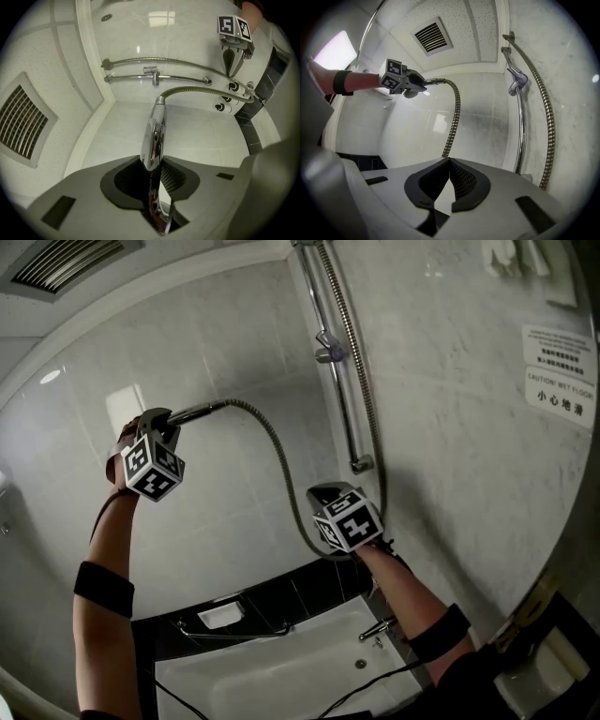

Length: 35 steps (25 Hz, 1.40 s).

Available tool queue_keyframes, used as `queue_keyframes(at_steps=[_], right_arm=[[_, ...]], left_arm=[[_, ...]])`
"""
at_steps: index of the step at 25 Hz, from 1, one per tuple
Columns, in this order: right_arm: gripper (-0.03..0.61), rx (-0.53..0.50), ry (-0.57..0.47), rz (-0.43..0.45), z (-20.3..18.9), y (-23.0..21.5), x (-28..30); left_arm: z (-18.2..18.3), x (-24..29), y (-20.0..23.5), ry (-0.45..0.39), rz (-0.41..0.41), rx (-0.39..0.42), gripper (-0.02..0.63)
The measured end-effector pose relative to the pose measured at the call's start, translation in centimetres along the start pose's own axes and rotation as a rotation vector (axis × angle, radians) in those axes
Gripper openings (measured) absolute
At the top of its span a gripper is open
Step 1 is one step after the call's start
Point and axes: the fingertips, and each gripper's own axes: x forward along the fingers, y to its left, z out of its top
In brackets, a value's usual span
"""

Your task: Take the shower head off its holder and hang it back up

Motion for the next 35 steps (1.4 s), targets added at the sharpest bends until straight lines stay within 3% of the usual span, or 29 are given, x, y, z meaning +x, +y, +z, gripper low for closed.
queue_keyframes(at_steps=[8,14,25,35], right_arm=[[0.025,-0.052,0.005,-0.064,2.7,-4.4,-0.2],[0.025,-0.032,0.011,-0.11,3.5,-7.7,-0.6],[0.025,-0.047,-0.029,-0.099,6.8,-9.8,-0.7],[0.025,-0.062,-0.064,-0.108,7.7,-12.0,-1.6]], left_arm=[[5.8,2.0,5.5,-0.009,0.0,0.117,0.109],[10.2,3.1,7.8,-0.015,-0.009,0.19,0.109],[16.3,6.8,11.8,0.029,0.001,0.361,0.107],[20.9,8.5,12.4,0.013,0.018,0.448,0.107]])
